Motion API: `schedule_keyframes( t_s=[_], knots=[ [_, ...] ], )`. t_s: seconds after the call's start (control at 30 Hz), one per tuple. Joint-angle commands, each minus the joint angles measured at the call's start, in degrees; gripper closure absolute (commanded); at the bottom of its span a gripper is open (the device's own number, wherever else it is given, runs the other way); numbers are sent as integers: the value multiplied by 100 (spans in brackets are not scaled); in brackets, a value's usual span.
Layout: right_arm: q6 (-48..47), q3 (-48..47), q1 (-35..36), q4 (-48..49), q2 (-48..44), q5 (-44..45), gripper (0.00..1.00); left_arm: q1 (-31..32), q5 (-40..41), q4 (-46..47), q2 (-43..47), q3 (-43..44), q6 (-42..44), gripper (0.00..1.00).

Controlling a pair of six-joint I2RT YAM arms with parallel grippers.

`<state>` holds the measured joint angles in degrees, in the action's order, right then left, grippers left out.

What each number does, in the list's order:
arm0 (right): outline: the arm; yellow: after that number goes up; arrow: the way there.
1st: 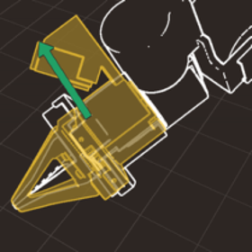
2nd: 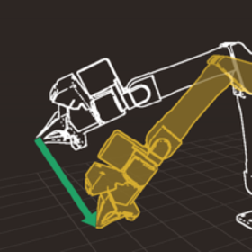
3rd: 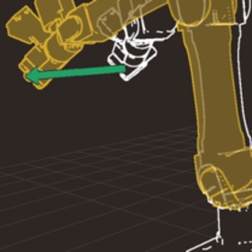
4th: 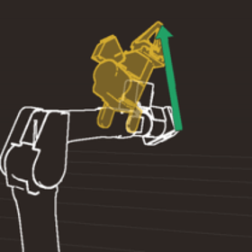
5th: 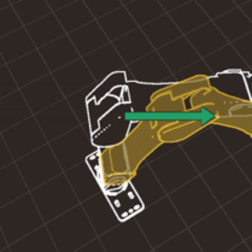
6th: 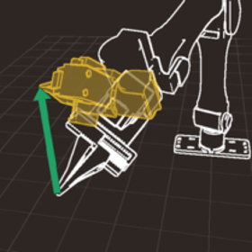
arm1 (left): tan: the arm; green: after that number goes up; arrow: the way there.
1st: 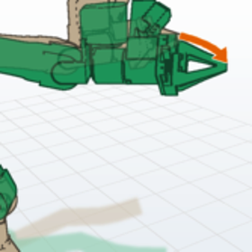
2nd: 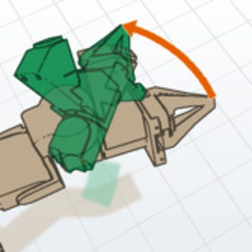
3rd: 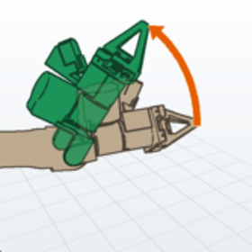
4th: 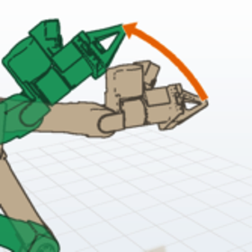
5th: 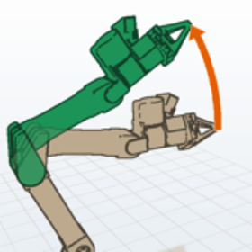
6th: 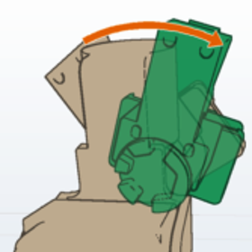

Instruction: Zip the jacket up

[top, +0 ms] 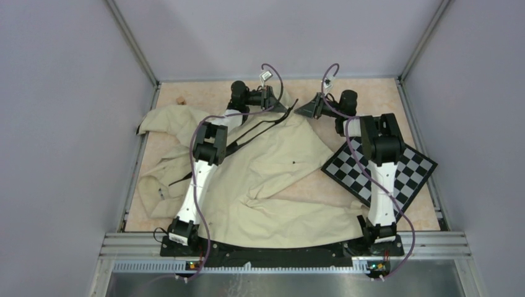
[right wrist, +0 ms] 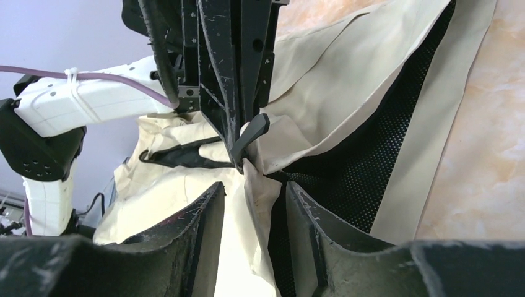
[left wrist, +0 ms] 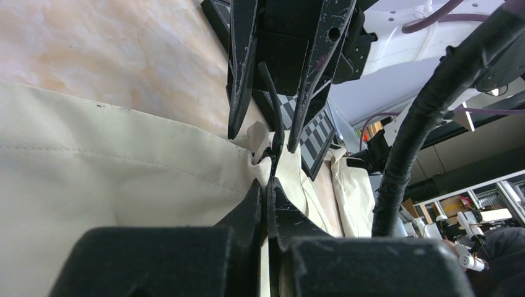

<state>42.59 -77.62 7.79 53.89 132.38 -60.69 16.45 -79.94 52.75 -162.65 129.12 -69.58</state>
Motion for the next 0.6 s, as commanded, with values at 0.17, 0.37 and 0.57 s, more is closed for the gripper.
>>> schedule_keyframes(
  t_s=[0.17,0.37,0.57],
  knots=[
    [-94,-382,156,70,-94,-87,67,8,-74,342,32,96,-70,100],
    [-79,-543,221,-20,-3,-145,77,3,-74,369,35,97,-99,100],
    [-195,-562,236,-183,3,-158,76,4,-76,392,31,96,-108,100]
  ],
)
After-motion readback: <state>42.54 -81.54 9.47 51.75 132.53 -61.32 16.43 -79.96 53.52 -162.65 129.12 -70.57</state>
